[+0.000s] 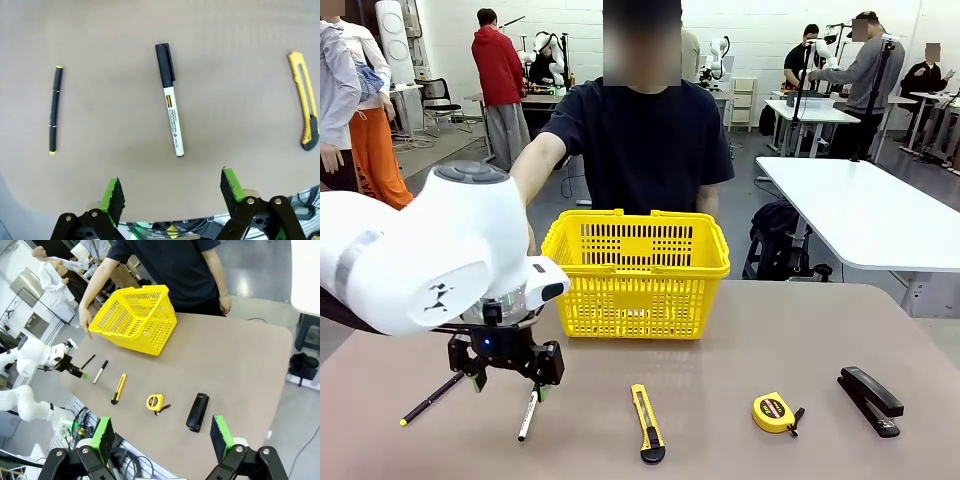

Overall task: Place the items the person wants into the basket.
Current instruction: Pick up the item the person points to and place it in the Market Basket.

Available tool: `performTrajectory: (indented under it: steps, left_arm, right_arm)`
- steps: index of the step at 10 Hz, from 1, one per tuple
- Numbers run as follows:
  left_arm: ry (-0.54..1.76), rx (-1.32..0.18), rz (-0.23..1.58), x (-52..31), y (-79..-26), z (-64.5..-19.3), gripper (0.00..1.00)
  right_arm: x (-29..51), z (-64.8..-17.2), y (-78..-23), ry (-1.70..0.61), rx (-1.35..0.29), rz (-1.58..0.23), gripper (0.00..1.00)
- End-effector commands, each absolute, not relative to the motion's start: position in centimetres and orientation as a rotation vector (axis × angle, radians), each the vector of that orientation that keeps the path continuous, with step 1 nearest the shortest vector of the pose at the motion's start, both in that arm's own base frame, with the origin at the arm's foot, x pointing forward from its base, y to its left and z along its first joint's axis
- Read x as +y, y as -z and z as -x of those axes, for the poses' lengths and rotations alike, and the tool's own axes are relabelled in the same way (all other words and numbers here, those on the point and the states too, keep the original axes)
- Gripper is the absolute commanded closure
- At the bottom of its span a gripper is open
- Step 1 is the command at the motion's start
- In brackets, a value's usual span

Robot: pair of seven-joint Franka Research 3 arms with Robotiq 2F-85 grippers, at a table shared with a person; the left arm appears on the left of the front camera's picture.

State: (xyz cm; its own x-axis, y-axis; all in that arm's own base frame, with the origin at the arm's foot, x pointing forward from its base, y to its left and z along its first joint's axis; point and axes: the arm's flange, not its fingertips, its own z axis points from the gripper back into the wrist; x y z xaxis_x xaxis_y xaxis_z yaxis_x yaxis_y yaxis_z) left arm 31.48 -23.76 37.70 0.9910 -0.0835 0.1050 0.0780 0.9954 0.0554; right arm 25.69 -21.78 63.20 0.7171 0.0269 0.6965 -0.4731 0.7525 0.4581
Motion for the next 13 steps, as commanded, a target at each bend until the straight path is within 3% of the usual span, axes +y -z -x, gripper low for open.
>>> performTrajectory:
  steps: [1, 13]
  left_arm:
    - [0.023, -0.114, 0.002, -22.8, -34.7, -31.3, 0.0]
    - [-0.03, -0.088, 0.045, -22.1, -30.1, -34.1, 0.0]
  right_arm:
    - [-21.9, -25.8, -63.2, -0.316, -0.744, -0.691, 0.0]
    - [-21.9, -25.8, -63.2, -0.316, -0.744, -0.691, 0.0]
